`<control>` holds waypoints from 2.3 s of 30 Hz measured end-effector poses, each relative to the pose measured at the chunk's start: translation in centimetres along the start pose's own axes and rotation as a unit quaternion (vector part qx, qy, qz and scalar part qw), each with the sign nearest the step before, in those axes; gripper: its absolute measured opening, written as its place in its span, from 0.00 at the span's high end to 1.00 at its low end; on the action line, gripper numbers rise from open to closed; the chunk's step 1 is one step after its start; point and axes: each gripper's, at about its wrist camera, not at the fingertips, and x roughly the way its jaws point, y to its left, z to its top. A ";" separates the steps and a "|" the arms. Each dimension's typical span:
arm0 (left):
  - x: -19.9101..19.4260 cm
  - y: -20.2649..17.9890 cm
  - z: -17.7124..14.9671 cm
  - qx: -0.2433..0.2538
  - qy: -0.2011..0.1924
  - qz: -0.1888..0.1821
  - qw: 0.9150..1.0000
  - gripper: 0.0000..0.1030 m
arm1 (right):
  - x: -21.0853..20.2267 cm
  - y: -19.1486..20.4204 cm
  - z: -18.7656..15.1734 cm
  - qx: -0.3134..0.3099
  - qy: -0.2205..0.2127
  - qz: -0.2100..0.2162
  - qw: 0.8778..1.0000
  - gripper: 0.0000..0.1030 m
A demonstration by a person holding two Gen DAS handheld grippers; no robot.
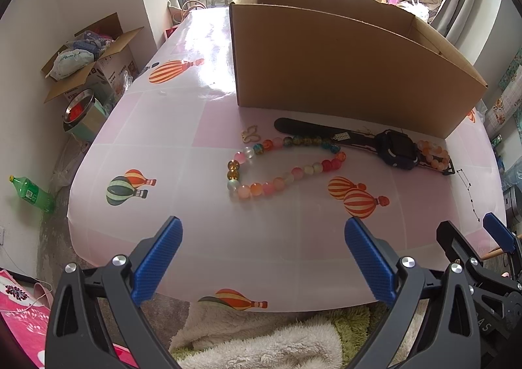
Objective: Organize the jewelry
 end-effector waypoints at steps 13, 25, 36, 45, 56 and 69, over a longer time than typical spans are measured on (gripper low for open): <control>0.0 0.2 -0.1 -0.001 0.001 0.000 1.000 0.05 | 0.1 -0.1 0.1 0.000 0.002 -0.002 1.000 0.07; 0.5 1.1 -0.1 -0.009 0.009 -0.005 1.000 0.05 | -0.1 -0.1 0.1 -0.007 0.001 -0.008 1.000 0.07; 3.4 2.3 0.5 -0.004 0.037 0.010 0.999 0.05 | 0.6 -0.5 0.9 -0.003 0.001 -0.007 1.000 0.07; 3.8 2.8 -0.2 0.033 0.016 -0.004 0.999 0.05 | 0.7 0.2 2.5 -0.017 -0.043 0.068 0.997 0.07; 2.2 4.2 0.2 0.052 -0.049 -0.033 0.997 0.05 | 1.8 2.6 4.6 -0.013 -0.005 0.234 0.972 0.39; 3.1 3.7 3.1 0.096 -0.068 -0.050 0.992 0.56 | 5.3 3.8 5.8 0.027 0.076 0.258 0.963 0.75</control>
